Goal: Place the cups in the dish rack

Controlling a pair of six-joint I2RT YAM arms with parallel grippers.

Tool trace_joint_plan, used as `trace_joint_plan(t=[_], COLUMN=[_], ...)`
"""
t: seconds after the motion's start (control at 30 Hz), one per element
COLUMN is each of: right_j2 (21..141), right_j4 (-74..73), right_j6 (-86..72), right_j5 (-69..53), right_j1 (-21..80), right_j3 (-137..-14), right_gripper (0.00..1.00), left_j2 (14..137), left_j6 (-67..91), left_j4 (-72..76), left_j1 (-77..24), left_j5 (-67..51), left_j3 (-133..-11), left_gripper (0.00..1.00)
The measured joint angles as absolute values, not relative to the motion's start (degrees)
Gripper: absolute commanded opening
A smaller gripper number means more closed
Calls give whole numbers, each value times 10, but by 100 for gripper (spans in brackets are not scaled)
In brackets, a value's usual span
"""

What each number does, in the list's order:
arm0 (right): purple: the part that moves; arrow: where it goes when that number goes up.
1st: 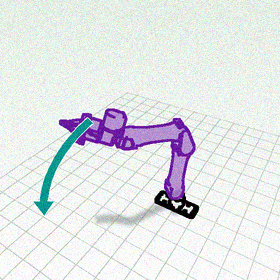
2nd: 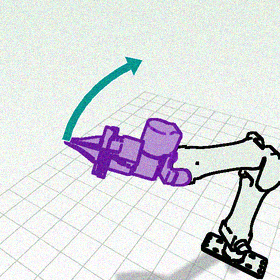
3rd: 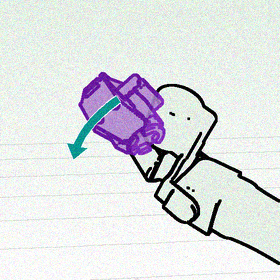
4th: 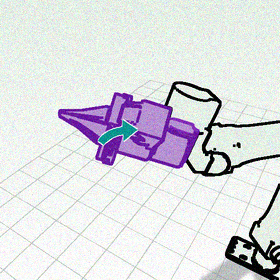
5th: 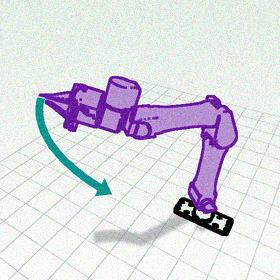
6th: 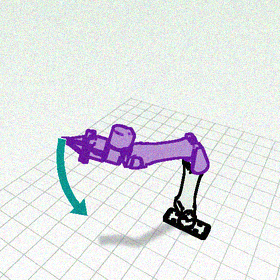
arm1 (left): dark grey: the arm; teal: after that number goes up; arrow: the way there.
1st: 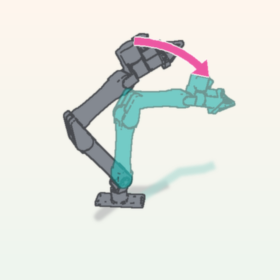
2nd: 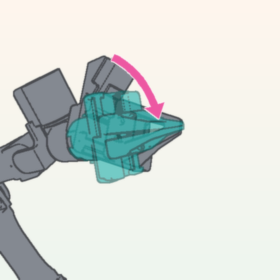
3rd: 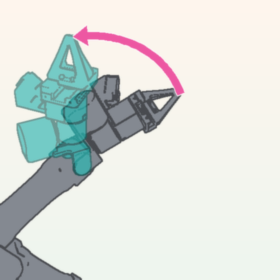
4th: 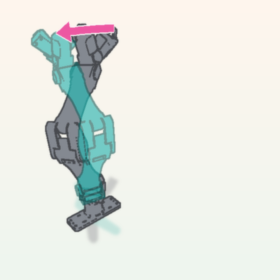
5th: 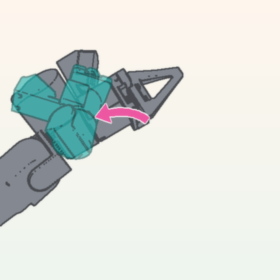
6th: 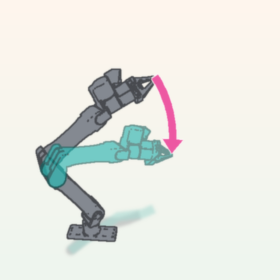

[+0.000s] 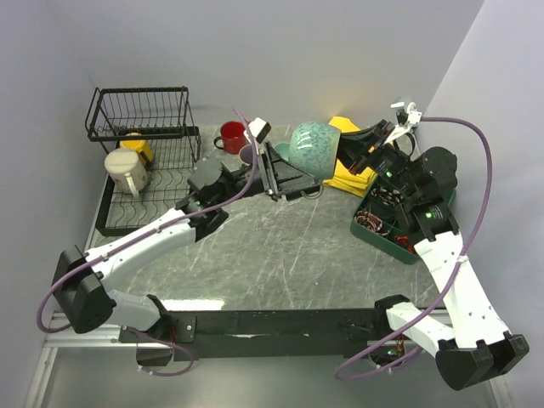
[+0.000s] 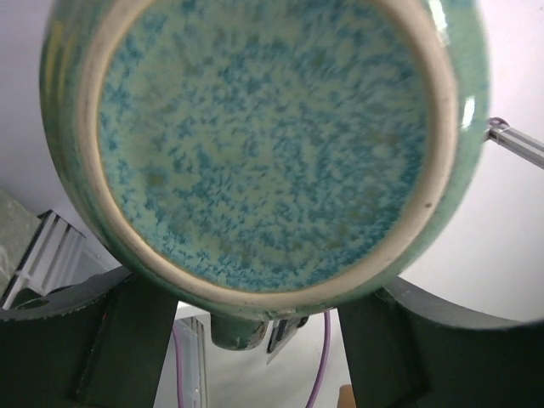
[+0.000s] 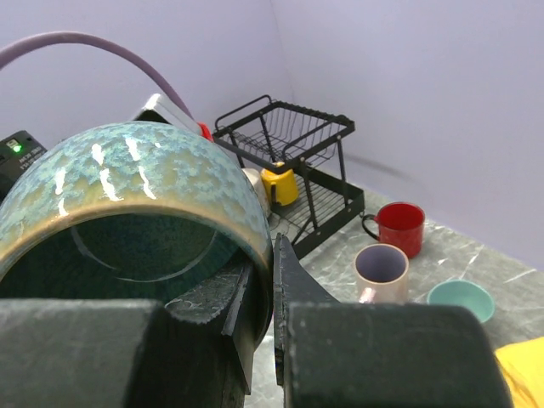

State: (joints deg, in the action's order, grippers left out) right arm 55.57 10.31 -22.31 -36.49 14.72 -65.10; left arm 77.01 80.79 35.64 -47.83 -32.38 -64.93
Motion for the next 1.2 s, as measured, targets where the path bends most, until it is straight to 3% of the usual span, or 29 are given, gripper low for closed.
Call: trace_joint_plan(t=[0.1,0.27,0.4,0.53,0.67,0.77,0.8,0.9,1.0,1.2], right_j2=[555,555,553,545,542,536,533,521,510,495], right_j4=[105,115,130,136,140,145,147,158,169,171], right_j6=[-213,-201,-200,-213,-217,-216,-215,-194,-180,-151], right_j5=[-360,-352,-330,-312,-310,-313,-316,-346,-364,-393], right_j1=[147,147,146,142,142,142,142,147,149,149], right_j3=[-645,-633,-633,-627,-621,-613,-609,-592,-582,-565], right_gripper=[0,0,0,0,0,37,54,72,80,85], left_j2=[784,789,801,809,809,802,798,780,760,706], left_j6=[813,812,805,787,774,766,766,775,784,809], left_j4=[357,343,342,354,346,334,332,322,323,318], left_j1=[-479,-480,-480,-479,-479,-479,-479,-476,-461,-413], left_j5=[-330,-332,-337,-343,-343,-344,-344,-335,-322,-292], left_j3=[-649,-659,-676,-682,-684,-683,-679,-662,-623,-539], left_gripper=[72,54,33,1,1,1,1,1,1,1])
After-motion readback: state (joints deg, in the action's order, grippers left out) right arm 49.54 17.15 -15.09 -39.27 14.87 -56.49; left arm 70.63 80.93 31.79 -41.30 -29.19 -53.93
